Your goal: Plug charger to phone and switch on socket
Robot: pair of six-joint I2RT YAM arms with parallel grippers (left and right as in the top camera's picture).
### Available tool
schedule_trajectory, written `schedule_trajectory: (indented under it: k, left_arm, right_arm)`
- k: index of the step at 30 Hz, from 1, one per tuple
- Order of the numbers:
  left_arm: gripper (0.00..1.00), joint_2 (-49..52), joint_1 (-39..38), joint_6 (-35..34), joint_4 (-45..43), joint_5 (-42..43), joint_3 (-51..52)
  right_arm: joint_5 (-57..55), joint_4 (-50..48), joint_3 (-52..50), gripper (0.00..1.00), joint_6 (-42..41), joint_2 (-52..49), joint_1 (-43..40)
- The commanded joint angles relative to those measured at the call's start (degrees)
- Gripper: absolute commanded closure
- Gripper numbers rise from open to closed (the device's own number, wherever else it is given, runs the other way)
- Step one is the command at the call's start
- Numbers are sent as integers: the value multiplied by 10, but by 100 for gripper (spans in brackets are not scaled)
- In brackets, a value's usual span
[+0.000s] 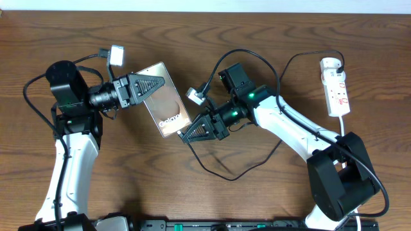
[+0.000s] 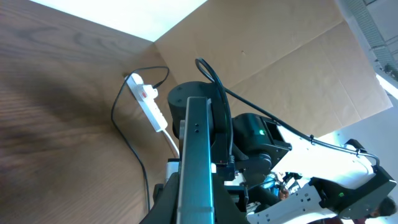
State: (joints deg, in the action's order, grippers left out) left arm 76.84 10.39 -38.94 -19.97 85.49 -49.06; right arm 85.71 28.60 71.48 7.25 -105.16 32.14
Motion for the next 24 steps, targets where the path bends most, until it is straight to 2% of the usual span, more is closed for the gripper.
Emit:
schedule_trajectory:
  k: [1, 24]
  left_arm:
    - [93, 2, -10, 8, 1, 45, -6]
    - [93, 2, -10, 18, 1, 27, -6]
  right_arm:
    - [34, -24, 8, 99, -23, 2, -5]
    - [-1, -68, 8, 99, -70, 2, -2]
